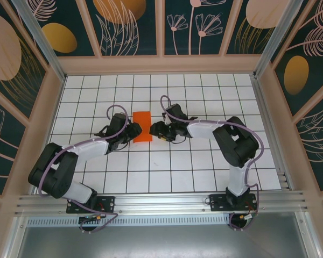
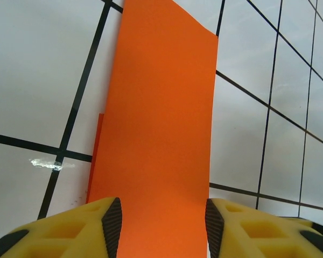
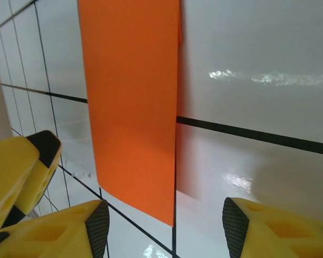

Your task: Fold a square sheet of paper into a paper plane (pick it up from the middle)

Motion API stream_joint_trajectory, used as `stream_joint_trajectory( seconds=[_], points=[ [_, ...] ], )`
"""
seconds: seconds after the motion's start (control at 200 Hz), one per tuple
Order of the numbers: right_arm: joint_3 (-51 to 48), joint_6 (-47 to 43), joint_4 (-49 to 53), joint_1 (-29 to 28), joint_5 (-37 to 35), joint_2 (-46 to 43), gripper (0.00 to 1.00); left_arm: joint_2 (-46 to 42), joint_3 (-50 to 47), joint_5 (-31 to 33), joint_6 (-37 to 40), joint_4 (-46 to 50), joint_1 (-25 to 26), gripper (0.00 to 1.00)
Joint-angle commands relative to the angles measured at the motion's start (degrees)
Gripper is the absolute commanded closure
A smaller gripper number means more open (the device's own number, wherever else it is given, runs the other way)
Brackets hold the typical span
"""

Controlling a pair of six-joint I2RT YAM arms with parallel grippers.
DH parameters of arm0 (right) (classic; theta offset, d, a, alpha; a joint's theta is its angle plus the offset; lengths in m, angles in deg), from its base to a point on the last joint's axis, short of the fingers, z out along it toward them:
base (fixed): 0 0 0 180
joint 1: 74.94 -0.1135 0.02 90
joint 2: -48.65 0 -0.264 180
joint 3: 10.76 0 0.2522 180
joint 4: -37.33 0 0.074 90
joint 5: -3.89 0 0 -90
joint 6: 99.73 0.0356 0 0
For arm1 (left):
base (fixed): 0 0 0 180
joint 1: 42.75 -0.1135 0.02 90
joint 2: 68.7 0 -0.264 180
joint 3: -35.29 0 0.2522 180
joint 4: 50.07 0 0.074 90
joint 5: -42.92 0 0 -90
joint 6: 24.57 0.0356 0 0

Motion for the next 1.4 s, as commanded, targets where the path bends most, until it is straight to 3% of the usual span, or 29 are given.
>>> stream_joint_trajectory(
  seconds=[0.0, 0.65, 0.786, 0.976, 1.071, 1.391],
  points=[
    [2.0, 1.2, -0.4, -0.6, 3.0, 1.3, 0.41, 0.9, -0.5, -1.1, 0.1, -2.6, -0.7, 0.56],
    [6.7, 0.1, 1.3, -2.6, 7.1, 6.5, 0.45, 0.7, -1.1, -0.2, 0.7, -1.8, -1.1, 0.57],
    [6.7, -0.1, 1.1, -2.7, 7.3, 6.3, 0.55, -0.1, -1.4, 0.7, 0.8, -1.1, -1.2, 0.57],
    [6.1, -1.3, 2.7, -2.4, 5.0, 4.7, 0.84, -0.9, -1.5, -0.4, 1.3, -1.5, -1.3, 0.57],
    [4.9, -3.4, 4.5, -1.5, 5.0, 3.2, 0.93, -1.3, -1.7, -2.5, 2.2, -2.7, -1.3, 0.56],
    [-2.3, -14.8, 14.2, 1.4, 9.0, -2.7, 0.97, 1.1, -2.5, -13.2, 3.9, -11.7, -1.2, 0.57]
  ],
)
